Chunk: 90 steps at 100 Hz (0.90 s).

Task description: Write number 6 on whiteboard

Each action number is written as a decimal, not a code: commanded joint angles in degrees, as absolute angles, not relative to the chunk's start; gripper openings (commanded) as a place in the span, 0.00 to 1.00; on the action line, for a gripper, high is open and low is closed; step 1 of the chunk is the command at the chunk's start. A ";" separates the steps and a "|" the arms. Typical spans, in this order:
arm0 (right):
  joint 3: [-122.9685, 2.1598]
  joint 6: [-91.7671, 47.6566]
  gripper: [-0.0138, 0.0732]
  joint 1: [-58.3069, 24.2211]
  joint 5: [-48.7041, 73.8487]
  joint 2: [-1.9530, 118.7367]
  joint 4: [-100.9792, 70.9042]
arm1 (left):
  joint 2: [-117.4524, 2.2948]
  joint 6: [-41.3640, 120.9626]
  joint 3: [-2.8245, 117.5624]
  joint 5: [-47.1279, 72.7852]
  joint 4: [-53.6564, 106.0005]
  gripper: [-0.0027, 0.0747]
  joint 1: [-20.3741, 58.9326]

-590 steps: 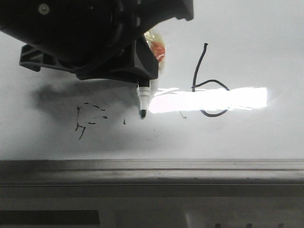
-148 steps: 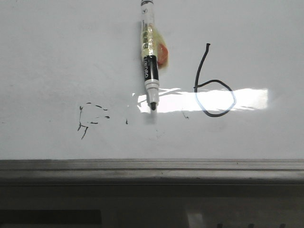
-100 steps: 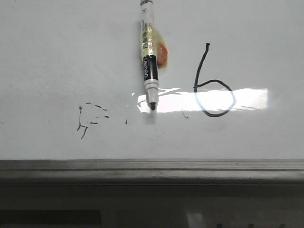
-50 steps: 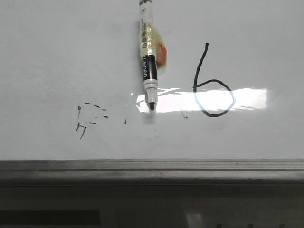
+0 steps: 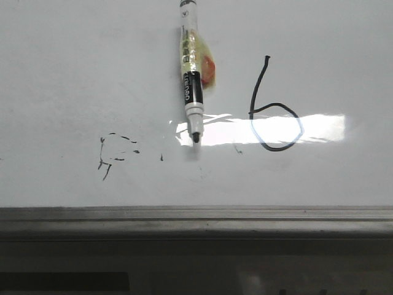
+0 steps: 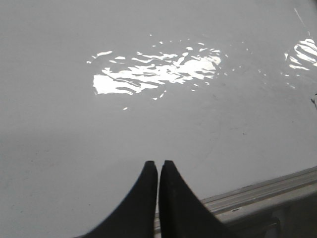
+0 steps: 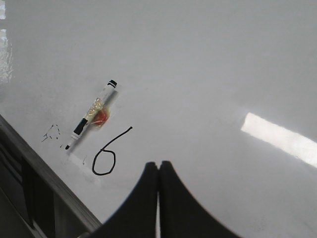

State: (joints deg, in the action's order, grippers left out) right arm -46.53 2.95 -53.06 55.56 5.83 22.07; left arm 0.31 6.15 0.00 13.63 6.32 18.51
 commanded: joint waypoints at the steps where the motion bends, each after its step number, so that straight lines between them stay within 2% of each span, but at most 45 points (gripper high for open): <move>1: -47.77 3.01 0.09 -52.44 53.44 6.94 27.08 | 1.93 5.56 -1.34 9.48 6.43 0.01 18.35; 14: -46.21 3.01 0.09 -51.03 52.50 6.94 31.63 | 1.93 5.56 -1.34 9.48 6.43 0.01 18.35; 29: -40.25 3.01 0.09 -44.49 39.24 6.94 32.92 | 1.93 5.56 -1.34 9.48 6.43 0.01 18.35; 59: -19.07 3.01 0.09 -21.74 8.34 6.94 14.51 | 1.93 5.56 -1.34 9.48 6.43 0.01 18.35; 73: -7.71 3.01 0.09 -11.45 -6.42 6.94 13.83 | 1.93 5.56 -1.34 9.48 6.43 0.01 18.35; 87: 1.73 3.01 0.09 -4.62 -10.12 6.73 13.34 | 1.93 5.56 -1.34 9.48 6.43 0.01 18.35; 90: 1.61 3.01 0.09 -3.93 -6.97 6.31 13.22 | 1.93 5.56 -1.34 9.48 6.43 0.01 18.35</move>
State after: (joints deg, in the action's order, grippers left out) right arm 0.38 2.95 -6.56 -2.57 5.94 13.86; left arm 0.31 6.15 0.00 13.73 6.32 18.51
